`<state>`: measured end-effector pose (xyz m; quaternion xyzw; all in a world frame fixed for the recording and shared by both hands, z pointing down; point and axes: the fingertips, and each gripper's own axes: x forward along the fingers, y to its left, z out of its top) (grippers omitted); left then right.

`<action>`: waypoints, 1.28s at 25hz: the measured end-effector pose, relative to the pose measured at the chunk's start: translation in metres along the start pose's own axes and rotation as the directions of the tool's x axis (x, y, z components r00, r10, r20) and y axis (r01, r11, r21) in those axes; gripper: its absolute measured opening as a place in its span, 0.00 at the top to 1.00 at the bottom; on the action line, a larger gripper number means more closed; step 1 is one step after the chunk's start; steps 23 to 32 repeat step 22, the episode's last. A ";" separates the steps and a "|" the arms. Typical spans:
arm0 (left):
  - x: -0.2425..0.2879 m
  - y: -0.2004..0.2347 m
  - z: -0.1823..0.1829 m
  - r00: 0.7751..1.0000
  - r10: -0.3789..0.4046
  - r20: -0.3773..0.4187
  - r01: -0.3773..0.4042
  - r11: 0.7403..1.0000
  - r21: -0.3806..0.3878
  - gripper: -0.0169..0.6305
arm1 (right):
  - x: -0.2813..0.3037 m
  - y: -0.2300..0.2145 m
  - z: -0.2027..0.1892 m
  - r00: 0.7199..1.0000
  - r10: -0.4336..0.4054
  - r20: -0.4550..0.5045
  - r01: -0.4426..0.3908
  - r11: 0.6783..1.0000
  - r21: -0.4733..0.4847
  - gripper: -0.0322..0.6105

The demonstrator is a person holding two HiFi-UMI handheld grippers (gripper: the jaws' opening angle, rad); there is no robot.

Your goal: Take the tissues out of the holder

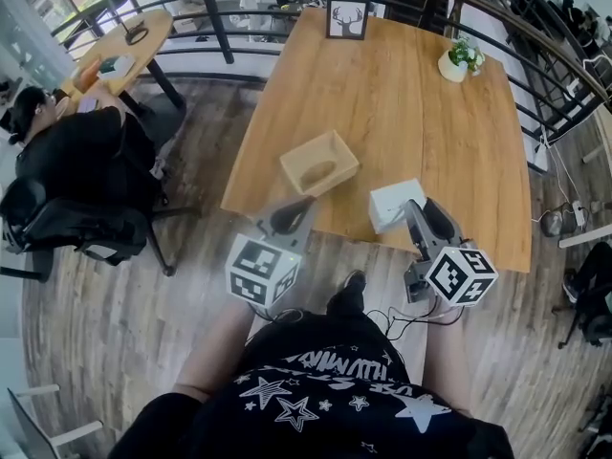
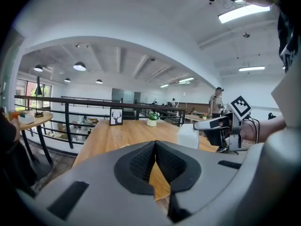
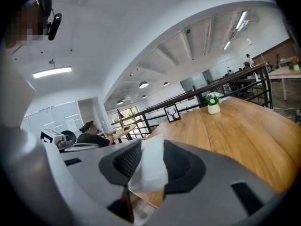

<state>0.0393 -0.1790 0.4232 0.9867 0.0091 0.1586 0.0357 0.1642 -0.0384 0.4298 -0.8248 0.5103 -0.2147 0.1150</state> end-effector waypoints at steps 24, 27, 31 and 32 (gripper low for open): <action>-0.072 -0.004 -0.007 0.999 0.009 0.046 -0.011 0.999 0.041 0.95 | -0.048 0.062 -0.034 1.000 0.007 0.015 -0.007 1.000 -0.012 0.73; -0.072 -0.004 -0.007 0.999 0.009 0.046 -0.011 0.999 0.041 0.95 | -0.048 0.062 -0.034 1.000 0.007 0.015 -0.007 1.000 -0.012 0.73; -0.072 -0.004 -0.007 0.999 0.009 0.046 -0.011 0.999 0.041 0.95 | -0.048 0.062 -0.034 1.000 0.007 0.015 -0.007 1.000 -0.012 0.73; -0.072 -0.004 -0.007 0.999 0.009 0.046 -0.011 0.999 0.041 0.95 | -0.048 0.062 -0.034 1.000 0.007 0.015 -0.007 1.000 -0.012 0.73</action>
